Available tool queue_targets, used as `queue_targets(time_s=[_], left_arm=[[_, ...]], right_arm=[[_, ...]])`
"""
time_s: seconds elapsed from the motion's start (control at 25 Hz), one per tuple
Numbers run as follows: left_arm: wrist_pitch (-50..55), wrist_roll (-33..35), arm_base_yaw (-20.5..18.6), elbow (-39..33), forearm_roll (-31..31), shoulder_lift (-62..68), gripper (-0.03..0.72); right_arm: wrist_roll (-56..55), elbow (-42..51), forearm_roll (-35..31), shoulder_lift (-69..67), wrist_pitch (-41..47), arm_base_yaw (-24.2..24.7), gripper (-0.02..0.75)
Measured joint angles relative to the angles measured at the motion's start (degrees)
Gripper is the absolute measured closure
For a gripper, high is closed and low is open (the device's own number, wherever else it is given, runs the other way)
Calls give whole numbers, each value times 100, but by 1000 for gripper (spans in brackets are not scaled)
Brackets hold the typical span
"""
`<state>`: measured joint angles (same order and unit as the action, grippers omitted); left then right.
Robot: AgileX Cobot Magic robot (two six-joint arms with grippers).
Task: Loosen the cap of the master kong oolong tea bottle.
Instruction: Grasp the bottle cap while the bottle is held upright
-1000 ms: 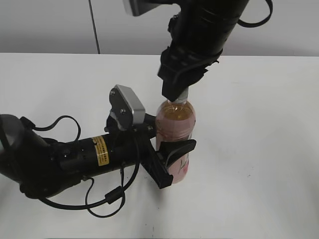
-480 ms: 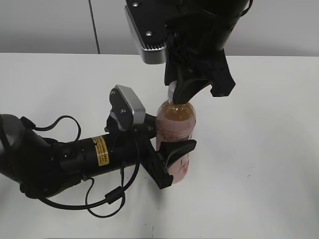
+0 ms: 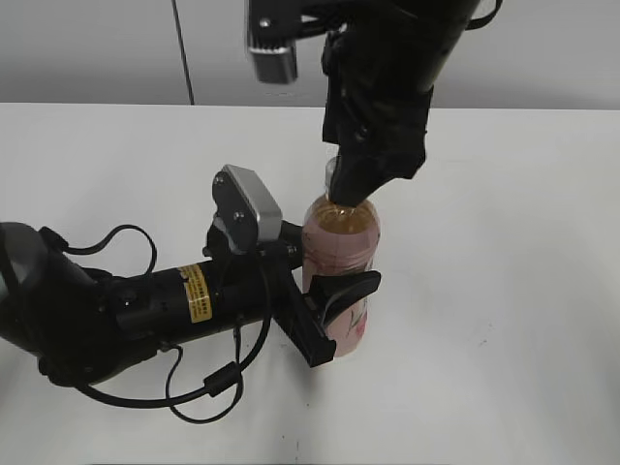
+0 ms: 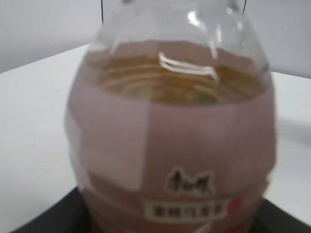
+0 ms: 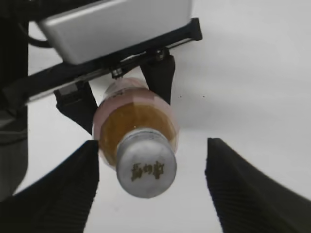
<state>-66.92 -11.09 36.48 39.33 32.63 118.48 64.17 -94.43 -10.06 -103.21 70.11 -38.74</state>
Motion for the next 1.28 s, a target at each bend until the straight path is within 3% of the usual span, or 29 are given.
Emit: queue_targets(time_s=[0.08, 0.56, 0.84, 1.28], left_arm=[[0, 0, 0, 0, 0, 0, 314], [0, 0, 0, 0, -4, 5, 314], [0, 0, 0, 0, -4, 5, 314], [0, 0, 0, 0, -4, 5, 314]], right_arm=[[-701, -145, -94, 0, 0, 0, 172], [-6804, -886, -428, 18, 0, 5, 169], [-7672, -886, -179, 23, 0, 5, 173], [-7740, -363, 38, 47, -5, 5, 216]])
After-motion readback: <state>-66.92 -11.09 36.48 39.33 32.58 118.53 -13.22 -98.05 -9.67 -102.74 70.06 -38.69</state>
